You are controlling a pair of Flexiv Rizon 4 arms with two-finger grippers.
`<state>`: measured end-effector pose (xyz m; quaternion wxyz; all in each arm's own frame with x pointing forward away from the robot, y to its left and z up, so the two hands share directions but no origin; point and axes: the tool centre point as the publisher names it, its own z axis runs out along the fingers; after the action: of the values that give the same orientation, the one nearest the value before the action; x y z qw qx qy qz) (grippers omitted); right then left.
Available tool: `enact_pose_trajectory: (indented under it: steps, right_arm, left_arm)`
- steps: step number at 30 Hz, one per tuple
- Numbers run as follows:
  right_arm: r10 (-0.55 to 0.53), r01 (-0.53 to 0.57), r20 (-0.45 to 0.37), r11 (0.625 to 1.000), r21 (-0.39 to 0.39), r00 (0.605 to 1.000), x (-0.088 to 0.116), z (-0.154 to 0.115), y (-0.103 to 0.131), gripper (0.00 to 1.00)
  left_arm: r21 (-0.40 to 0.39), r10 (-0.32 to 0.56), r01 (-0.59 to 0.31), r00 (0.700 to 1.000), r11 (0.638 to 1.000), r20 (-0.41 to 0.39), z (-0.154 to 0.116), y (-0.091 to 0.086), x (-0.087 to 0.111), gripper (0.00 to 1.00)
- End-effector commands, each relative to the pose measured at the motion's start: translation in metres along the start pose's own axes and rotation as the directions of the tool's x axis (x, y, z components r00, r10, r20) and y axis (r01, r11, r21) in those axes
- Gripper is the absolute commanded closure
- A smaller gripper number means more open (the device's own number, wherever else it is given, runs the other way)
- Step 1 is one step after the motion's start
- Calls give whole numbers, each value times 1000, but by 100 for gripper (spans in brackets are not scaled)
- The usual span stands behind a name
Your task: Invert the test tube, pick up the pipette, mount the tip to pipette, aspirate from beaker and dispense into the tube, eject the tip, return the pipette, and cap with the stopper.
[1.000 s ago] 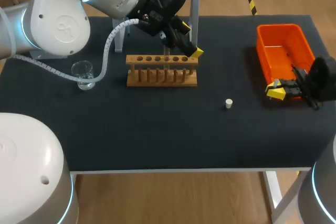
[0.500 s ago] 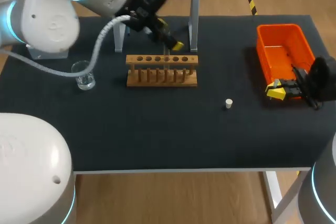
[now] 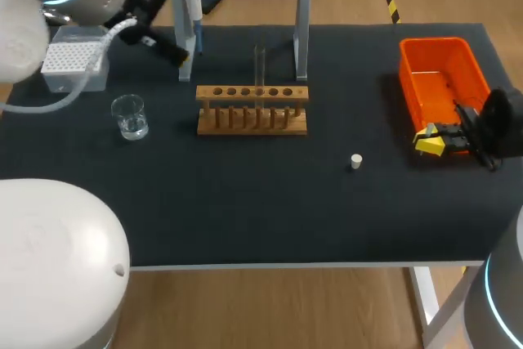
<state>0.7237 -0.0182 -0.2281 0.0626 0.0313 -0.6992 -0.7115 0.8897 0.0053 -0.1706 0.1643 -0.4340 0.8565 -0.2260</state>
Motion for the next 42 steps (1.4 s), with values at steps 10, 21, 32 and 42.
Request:
enact_pose_trajectory:
  steps: [10, 21, 32, 42]
  right_arm:
    - [-1, 1, 1, 1000, 1, 1000, 1, 0, 0, 100]
    - [-1, 1, 1, 1000, 1, 1000, 1, 0, 0, 100]
    - [-1, 1, 1, 1000, 1, 1000, 1, 0, 0, 100]
    - [-1, 1, 1, 1000, 1, 1000, 1, 0, 0, 100]
  left_arm:
    - [265, -375, 305, 884, 915, 277, -22, -3, -7, 0]
    - [421, -428, 292, 861, 859, 274, -11, -40, 9, 0]
    - [461, -446, 288, 850, 839, 280, 14, -69, 11, 0]
    - [469, -444, 287, 855, 835, 269, 46, -97, 5, 0]
